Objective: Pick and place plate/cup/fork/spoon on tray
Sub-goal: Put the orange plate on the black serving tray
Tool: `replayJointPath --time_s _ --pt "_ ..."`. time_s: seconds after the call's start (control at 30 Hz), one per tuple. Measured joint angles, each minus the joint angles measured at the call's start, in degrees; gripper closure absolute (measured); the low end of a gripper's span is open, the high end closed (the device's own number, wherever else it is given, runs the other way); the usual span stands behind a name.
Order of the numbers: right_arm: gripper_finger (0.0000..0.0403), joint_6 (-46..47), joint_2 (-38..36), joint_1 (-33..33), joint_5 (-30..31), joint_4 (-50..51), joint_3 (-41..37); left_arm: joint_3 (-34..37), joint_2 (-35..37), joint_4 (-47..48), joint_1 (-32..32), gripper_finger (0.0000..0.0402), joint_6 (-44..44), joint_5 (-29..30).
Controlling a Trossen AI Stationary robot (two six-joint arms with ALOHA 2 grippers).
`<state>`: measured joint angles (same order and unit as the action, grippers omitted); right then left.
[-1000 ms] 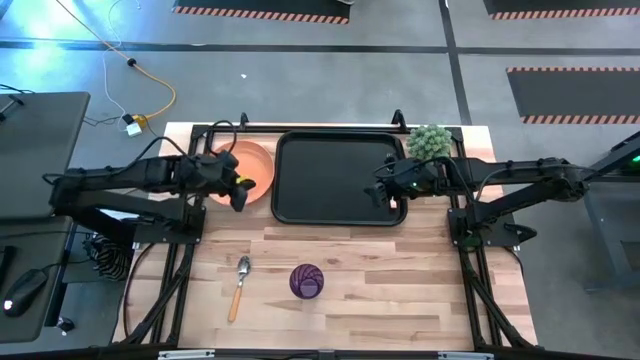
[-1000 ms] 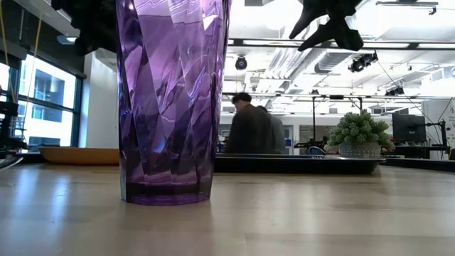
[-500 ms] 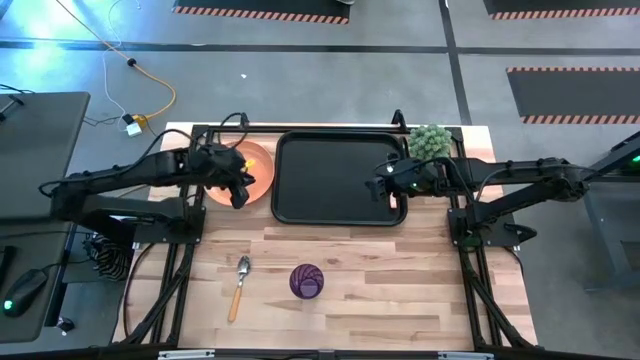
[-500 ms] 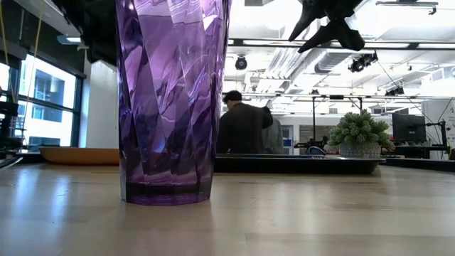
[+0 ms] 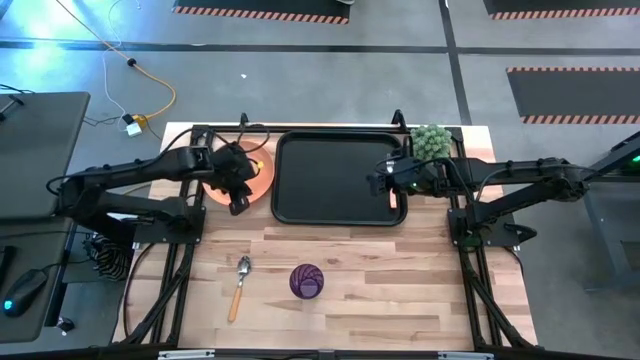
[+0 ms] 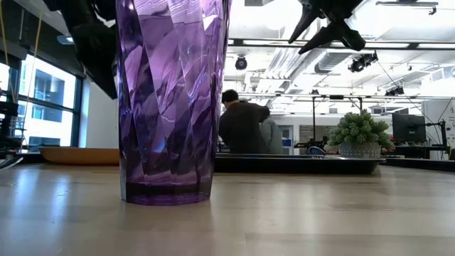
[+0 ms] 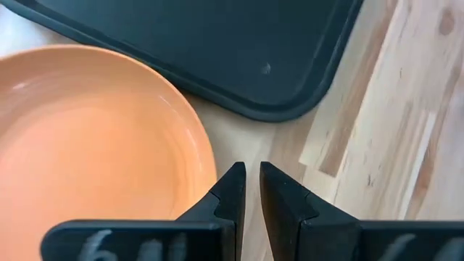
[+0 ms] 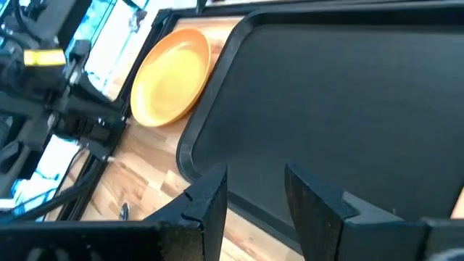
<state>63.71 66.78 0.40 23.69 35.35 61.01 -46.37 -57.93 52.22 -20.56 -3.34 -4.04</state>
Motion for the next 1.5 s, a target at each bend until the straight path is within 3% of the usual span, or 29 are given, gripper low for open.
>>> replayJointPath --time_s 0.47,0.77,1.23,1.5 --pt "0.0273 -1.17 0.02 0.0 1.45 0.14 0.0 0.02 -2.93 0.3 -3.33 0.0368 -0.52 0.16" --pt "0.0273 -4.62 0.02 -0.15 1.49 0.13 0.0 0.02 -5.44 0.98 -7.59 0.0365 -0.52 -7.06" --pt "0.0273 -7.42 0.02 -2.95 -0.16 0.17 0.0 0.02 -12.08 0.46 -7.95 0.0254 -6.02 -7.26" --pt "0.0273 -7.44 0.02 -4.13 -1.41 0.24 0.0 0.02 -15.95 -1.07 -6.02 0.0245 -7.07 -2.25"
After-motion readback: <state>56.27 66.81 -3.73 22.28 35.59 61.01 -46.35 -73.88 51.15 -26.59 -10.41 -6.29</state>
